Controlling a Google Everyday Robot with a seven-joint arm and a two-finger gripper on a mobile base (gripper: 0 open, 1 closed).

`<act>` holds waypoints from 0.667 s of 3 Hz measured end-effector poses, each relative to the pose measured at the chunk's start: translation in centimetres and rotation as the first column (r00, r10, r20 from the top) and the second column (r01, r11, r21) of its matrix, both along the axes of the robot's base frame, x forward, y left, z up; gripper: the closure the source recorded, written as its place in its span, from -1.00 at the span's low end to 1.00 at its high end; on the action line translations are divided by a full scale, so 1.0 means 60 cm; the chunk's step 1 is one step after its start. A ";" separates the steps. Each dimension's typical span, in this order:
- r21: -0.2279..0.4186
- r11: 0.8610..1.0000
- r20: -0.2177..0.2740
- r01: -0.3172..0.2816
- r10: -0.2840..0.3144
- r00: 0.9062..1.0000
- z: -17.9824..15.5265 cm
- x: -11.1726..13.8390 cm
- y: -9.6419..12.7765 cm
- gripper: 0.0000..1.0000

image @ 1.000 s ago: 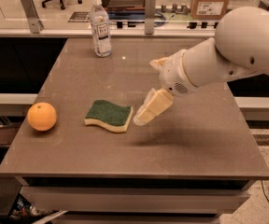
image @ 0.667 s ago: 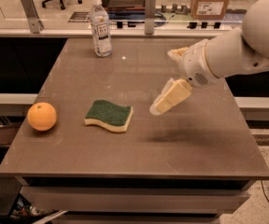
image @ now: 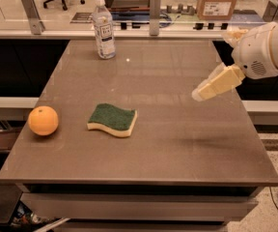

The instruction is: Move sponge near orange

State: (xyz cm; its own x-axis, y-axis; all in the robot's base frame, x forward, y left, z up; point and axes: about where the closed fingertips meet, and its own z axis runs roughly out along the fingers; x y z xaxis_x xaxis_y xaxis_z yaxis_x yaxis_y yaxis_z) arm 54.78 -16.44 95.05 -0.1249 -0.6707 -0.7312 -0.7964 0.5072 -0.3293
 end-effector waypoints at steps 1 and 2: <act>0.029 0.994 0.066 0.102 -0.104 0.992 0.035 -0.003 -0.065 -1.00; 0.029 0.994 0.066 0.102 -0.104 0.992 0.035 -0.003 -0.065 -1.00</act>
Offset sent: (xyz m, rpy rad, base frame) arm -0.0014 -0.0290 0.0154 0.0191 -0.0485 -0.0754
